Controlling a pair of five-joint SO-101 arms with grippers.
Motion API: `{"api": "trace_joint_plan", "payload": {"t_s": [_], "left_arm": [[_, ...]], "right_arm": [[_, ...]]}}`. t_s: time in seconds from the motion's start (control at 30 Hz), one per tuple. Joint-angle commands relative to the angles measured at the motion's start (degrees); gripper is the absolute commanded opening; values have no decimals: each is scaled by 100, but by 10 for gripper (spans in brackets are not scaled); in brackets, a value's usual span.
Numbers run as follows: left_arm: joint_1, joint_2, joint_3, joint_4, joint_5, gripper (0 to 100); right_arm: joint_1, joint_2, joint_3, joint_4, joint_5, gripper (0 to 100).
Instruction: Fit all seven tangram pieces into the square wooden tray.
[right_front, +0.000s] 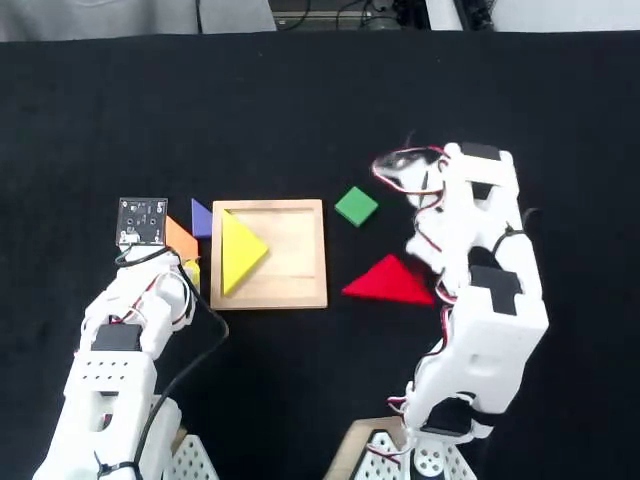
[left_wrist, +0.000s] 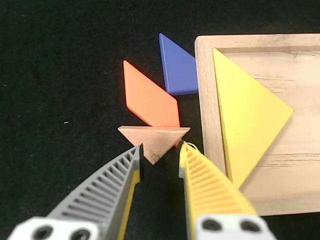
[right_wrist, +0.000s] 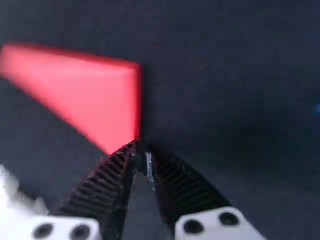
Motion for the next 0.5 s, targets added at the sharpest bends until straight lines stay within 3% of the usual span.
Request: {"api": "trace_joint_plan", "payload": {"t_s": [0.0, 0.27, 0.47], "left_arm": [[92, -9, -40, -132, -62, 137], [92, -9, -40, -132, -62, 137], [92, -9, -40, -132, -62, 137]], "right_arm": [[114, -391, 154, 202, 369, 11], [132, -2659, 1235, -440, 360, 11], [-404, -4286, 2519, -976, 360, 11]]}}
